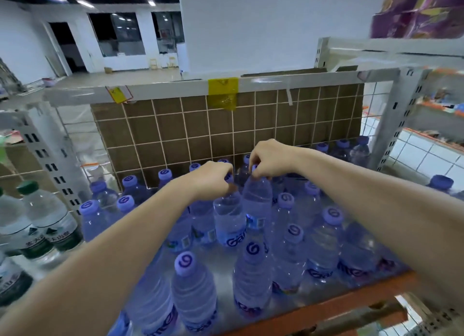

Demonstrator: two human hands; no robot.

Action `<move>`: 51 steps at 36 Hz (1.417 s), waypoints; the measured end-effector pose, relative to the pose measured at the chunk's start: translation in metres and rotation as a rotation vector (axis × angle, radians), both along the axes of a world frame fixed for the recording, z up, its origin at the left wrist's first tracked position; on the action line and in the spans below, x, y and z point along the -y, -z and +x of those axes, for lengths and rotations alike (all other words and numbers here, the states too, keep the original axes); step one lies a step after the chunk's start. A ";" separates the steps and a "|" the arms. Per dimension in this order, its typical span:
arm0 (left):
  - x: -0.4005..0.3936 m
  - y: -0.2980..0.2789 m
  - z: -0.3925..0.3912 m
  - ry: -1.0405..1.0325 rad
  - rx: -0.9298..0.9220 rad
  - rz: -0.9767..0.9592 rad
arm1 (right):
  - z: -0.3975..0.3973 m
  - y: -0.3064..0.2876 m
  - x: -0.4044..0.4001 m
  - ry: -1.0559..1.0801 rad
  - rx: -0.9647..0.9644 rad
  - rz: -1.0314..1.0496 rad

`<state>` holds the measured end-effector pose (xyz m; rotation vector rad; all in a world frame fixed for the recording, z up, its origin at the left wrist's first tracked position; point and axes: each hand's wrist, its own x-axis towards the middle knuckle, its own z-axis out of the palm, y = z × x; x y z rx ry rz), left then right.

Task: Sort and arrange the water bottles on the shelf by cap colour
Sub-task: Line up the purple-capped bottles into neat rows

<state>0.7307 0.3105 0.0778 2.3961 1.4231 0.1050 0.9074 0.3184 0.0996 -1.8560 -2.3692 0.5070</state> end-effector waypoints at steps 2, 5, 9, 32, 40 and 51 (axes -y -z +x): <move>-0.005 0.001 0.006 -0.044 0.034 -0.013 | 0.008 0.001 -0.011 -0.003 0.001 0.001; -0.013 0.005 0.014 -0.094 0.042 0.007 | 0.018 0.006 -0.024 -0.014 0.018 -0.019; -0.023 0.008 0.025 -0.150 0.029 0.003 | 0.030 0.017 -0.038 -0.051 0.051 -0.075; -0.035 0.022 0.035 -0.184 -0.164 -0.097 | 0.038 0.041 -0.054 -0.137 -0.112 -0.180; -0.026 0.019 0.035 -0.170 -0.137 -0.018 | 0.044 0.043 -0.053 -0.181 -0.082 -0.134; -0.020 0.008 0.038 -0.092 -0.146 0.126 | 0.081 0.016 -0.031 -0.053 -0.124 -0.094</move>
